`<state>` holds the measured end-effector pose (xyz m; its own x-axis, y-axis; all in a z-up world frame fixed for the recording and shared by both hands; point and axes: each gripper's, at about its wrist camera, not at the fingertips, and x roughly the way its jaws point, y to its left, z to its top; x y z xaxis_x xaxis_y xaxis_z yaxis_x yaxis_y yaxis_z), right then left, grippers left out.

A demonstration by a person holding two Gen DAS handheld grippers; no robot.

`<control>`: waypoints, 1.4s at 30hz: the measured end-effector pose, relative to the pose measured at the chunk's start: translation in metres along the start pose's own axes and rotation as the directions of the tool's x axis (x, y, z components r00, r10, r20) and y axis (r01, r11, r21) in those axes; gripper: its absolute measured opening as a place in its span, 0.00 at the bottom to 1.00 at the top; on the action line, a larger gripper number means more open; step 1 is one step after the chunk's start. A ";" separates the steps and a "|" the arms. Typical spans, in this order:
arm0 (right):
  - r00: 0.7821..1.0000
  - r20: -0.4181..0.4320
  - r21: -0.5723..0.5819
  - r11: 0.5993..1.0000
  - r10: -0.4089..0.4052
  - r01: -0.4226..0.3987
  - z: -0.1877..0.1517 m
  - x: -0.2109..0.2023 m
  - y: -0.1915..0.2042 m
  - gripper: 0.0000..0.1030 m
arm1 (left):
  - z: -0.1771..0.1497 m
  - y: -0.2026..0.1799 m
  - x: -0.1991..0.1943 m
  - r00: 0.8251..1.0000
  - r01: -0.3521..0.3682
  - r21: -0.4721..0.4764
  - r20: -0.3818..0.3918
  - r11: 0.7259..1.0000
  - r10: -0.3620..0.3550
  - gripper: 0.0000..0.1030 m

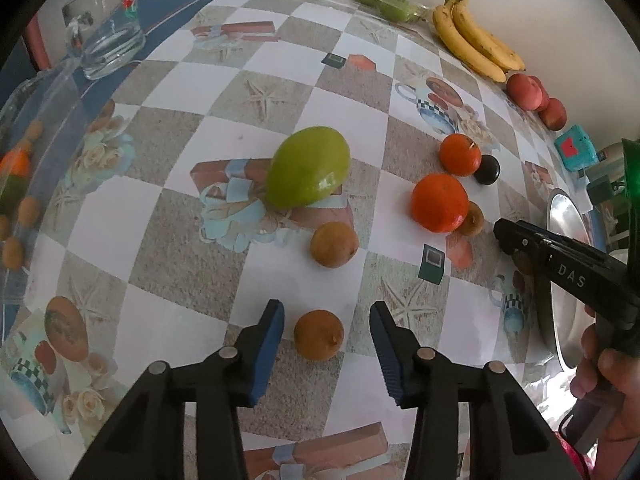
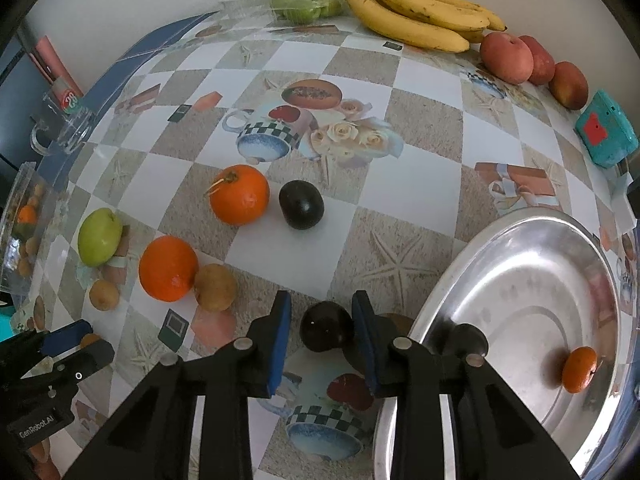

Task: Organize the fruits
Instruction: 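Grasp a brown kiwi with the left tool while the right tool grasps another dark plum, then carry the kiwi and the dark plum over the steel bowl with both tools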

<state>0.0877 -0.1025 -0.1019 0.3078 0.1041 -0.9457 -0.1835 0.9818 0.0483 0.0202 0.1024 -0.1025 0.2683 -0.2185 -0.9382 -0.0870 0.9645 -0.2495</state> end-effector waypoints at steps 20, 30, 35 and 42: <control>0.999 0.011 0.028 0.998 0.047 -0.048 -0.003 -0.009 -0.005 0.25 | -0.002 0.009 -0.003 1.000 -0.010 -0.046 0.001 0.999 0.010 0.26; 0.990 0.058 0.083 0.988 0.125 -0.129 -0.009 -0.038 -0.010 0.25 | 0.011 0.002 -0.031 0.998 -0.007 -0.071 0.065 0.997 0.011 0.26; 0.986 0.086 0.132 0.980 0.141 -0.151 -0.013 -0.055 -0.020 0.25 | 0.026 -0.032 -0.048 0.995 0.007 -0.026 0.102 1.000 -0.004 0.26; 0.988 0.131 0.268 0.956 0.088 -0.120 -0.022 -0.077 -0.069 0.25 | 0.041 -0.109 -0.062 0.990 0.040 0.087 0.133 0.995 -0.051 0.26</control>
<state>0.0559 -0.1819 -0.0392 0.4097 0.2097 -0.8878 0.0375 0.9685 0.2461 0.0528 0.0170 -0.0078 0.3976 -0.2460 -0.8839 0.0076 0.9642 -0.2650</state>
